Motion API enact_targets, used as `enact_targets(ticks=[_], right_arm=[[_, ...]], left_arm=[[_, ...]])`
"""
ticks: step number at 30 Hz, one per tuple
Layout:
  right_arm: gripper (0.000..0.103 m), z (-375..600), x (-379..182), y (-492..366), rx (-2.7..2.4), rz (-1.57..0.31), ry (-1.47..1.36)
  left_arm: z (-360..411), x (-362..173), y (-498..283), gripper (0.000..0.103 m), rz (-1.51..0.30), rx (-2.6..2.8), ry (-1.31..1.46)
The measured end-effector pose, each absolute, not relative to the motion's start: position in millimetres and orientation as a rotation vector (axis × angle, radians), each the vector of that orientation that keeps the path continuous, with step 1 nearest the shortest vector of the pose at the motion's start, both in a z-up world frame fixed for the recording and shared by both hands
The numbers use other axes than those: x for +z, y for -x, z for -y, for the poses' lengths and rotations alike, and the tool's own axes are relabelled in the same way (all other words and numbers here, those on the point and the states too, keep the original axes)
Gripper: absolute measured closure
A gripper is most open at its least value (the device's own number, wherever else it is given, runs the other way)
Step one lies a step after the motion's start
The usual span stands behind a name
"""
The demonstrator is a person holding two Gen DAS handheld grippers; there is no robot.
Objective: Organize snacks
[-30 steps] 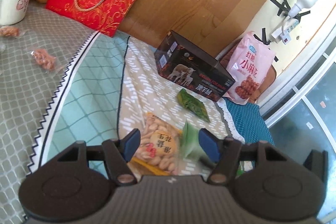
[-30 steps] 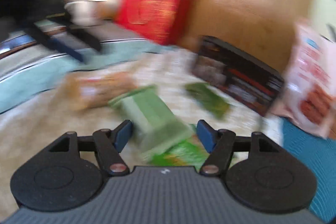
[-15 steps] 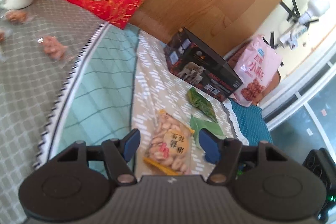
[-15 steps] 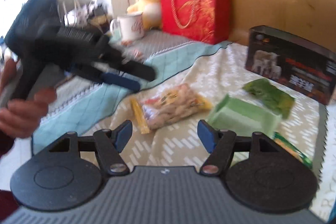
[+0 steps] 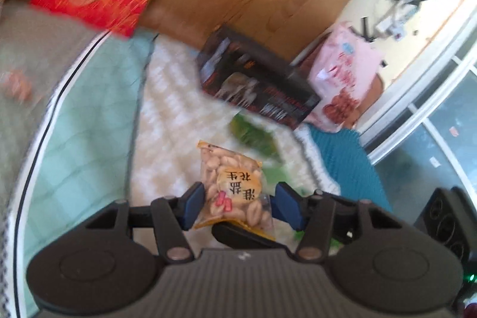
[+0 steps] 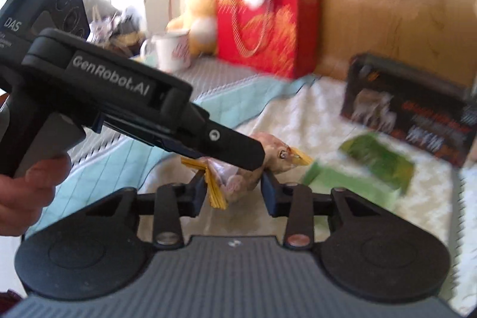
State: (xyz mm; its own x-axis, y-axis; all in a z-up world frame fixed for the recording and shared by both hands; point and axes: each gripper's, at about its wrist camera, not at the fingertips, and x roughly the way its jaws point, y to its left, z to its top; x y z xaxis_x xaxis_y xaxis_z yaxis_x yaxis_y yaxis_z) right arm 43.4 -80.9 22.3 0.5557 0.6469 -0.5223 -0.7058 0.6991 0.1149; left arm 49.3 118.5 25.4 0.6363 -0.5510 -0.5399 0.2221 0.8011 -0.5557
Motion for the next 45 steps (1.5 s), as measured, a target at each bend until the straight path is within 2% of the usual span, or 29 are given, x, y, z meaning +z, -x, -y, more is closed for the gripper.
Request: enact_targets(ticks=[9,16,18,20,27,33,38,41,44,45], right_arm=[[0.061,127.2,68.0,-100.3,0.606,-0.375,0.102],[0.060,155.2,67.1,-182.7,0.506,-0.396,0.083],[0.051,158.3,58.7,-199.8,0.474,-0.414,0.088],[0.044,158.0,48.6,-209.4,0.389,-0.417,0.139],[0.044,196.1,49.9,-169.0,0.392,-0.432,-0.033],[0.045,214.6,17.8,-150.1,0.532,-0.687,-0.299],[0.045,201.8,-1.9,-156.3,0.565,-0.804,-0.389],[0.045,206.1,1.0,-147.4,0.570,-0.795,-0.434],[0.047,220.3,-1.3,-146.5,0.570,-0.799,-0.494],[0.048,221.8,-2.4,-147.8,0.573,-0.800,-0.510]], left_arm=[[-48.7,95.1,-138.7,0.050,-0.640,-0.553,0.344],[0.9,94.7,-225.8,0.049,-0.670,-0.513,0.338],[10.2,83.0,-242.0,0.044,-0.699,-0.483,0.336],[14.3,69.4,-251.9,0.044,-0.750,-0.469,0.342],[-36.1,69.4,-205.6,0.044,-0.682,-0.498,0.392],[-78.0,35.9,-174.8,0.044,-0.779,-0.469,0.455],[-78.2,-3.7,-179.5,0.045,-0.922,-0.477,0.548],[-72.4,-6.3,-180.2,0.044,-0.914,-0.493,0.590],[-61.0,-6.5,-182.4,0.046,-0.924,-0.513,0.625],[-57.3,-4.4,-182.7,0.050,-0.916,-0.505,0.610]])
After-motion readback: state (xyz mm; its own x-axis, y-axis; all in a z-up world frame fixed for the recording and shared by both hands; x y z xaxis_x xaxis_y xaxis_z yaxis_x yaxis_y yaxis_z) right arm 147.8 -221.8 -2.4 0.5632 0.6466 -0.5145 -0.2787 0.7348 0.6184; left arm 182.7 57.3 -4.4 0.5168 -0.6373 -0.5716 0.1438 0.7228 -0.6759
